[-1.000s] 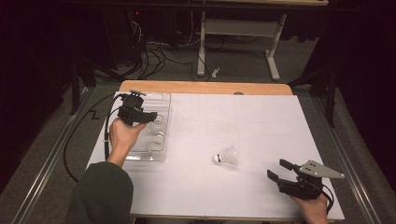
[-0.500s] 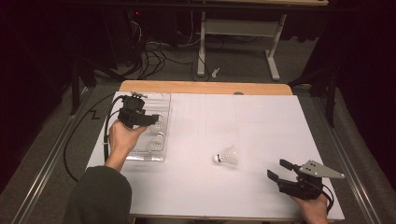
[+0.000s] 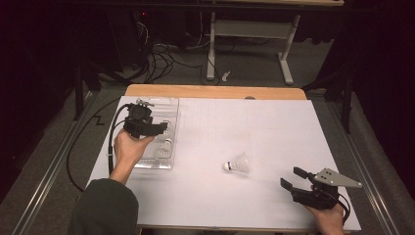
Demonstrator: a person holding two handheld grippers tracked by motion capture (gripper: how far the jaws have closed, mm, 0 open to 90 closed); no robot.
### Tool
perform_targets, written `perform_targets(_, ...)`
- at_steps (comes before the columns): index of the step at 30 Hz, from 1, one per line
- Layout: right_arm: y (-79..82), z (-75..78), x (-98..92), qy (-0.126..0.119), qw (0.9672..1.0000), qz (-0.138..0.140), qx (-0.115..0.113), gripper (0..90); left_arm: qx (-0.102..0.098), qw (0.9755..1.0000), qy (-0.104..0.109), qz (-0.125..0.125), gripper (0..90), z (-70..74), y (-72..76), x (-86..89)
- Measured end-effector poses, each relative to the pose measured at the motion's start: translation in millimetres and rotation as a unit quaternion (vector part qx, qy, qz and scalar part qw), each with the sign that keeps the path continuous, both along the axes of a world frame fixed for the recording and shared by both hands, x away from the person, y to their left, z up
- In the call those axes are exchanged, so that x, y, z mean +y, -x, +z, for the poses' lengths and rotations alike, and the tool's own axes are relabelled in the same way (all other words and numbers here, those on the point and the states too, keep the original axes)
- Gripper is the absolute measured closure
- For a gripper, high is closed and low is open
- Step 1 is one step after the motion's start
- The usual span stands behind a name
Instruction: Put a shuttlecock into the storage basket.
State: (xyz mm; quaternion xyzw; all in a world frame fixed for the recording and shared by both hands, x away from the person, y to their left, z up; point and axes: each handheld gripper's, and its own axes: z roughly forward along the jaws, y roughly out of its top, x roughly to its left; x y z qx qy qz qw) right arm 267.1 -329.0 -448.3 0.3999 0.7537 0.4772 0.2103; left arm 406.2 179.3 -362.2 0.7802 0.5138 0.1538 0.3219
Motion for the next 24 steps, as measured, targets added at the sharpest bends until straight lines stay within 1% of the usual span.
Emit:
perform_targets(5,0.1,0.1,0.0,0.001,1.0000,0.001,-0.001,32.3,-0.008,1.0000,0.003,-0.004,39.7,1.2,5.9,0.9)
perform_targets(9,0.0,0.0,0.0,0.001,1.0000,0.001,-0.001,32.3,-0.012,0.9999,0.006,0.000,39.8,0.1,11.2,2.5)
perform_targets(15,-0.1,0.0,0.0,0.000,1.0000,0.001,-0.001,32.3,-0.017,0.9997,0.018,-0.003,39.7,-0.9,18.0,5.7)
perform_targets(18,-0.1,0.0,0.0,0.000,1.0000,0.001,-0.001,32.3,-0.025,0.9995,0.017,-0.007,39.4,-1.5,21.6,5.9)
perform_targets(21,0.0,0.1,0.1,0.000,1.0000,0.001,-0.001,32.3,-0.033,0.9991,0.023,-0.011,39.2,-1.8,25.8,6.1)
perform_targets(24,0.0,0.1,-0.1,0.001,1.0000,0.001,-0.001,32.3,-0.039,0.9988,0.025,-0.013,39.2,-2.3,29.7,5.8)
